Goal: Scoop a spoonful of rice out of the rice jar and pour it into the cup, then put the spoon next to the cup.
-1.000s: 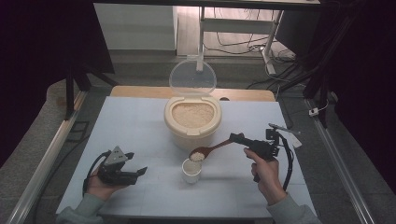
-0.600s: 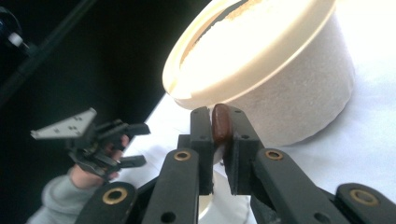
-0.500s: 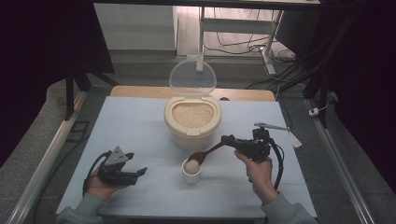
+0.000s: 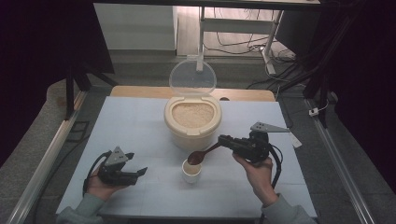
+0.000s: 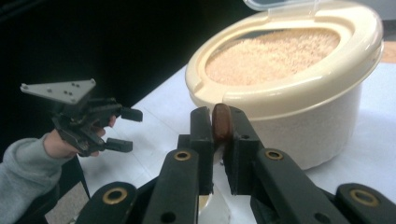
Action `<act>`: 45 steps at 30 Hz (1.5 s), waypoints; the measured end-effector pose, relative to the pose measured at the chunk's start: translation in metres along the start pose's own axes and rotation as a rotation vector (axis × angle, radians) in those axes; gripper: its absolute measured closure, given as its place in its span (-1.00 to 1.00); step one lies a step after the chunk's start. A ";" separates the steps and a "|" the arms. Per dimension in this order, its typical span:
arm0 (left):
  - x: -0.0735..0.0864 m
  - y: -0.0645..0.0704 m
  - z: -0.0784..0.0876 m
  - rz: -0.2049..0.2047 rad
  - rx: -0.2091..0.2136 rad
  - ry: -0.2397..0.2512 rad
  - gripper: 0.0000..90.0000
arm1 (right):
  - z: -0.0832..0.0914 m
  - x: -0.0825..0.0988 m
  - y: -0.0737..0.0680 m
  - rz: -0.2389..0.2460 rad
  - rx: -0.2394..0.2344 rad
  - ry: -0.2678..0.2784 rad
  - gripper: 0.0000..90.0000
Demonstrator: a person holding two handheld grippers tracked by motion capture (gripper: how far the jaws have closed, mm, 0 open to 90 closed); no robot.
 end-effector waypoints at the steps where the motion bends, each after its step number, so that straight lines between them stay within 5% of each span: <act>1: 0.000 0.000 0.000 0.000 0.000 0.000 -0.49 | 0.002 -0.001 0.001 -0.007 -0.006 0.007 0.83; 10: 0.000 -0.001 0.000 0.001 0.000 -0.001 -0.49 | 0.028 -0.012 0.017 -0.043 -0.015 0.042 0.83; 24: -0.001 -0.002 -0.001 0.006 0.001 0.004 -0.50 | 0.054 -0.013 0.034 -0.035 -0.016 -0.059 0.83; 33: -0.002 -0.002 -0.001 0.001 0.002 0.003 -0.50 | 0.042 0.012 0.033 -0.018 -0.045 -0.227 0.83; 45: -0.001 -0.002 -0.002 -0.003 0.001 -0.006 -0.50 | 0.013 0.041 0.023 -0.017 -0.106 -0.363 0.83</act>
Point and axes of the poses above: each handheld gripper's, and its own axes: z roughly backward along the jaws, x roughly out of its underside, y roughly to its right, the point moved 7 cm from there along -z, roughly forward along the jaws, and after that the axes turned 9 degrees about x, right-handed, at the moved point
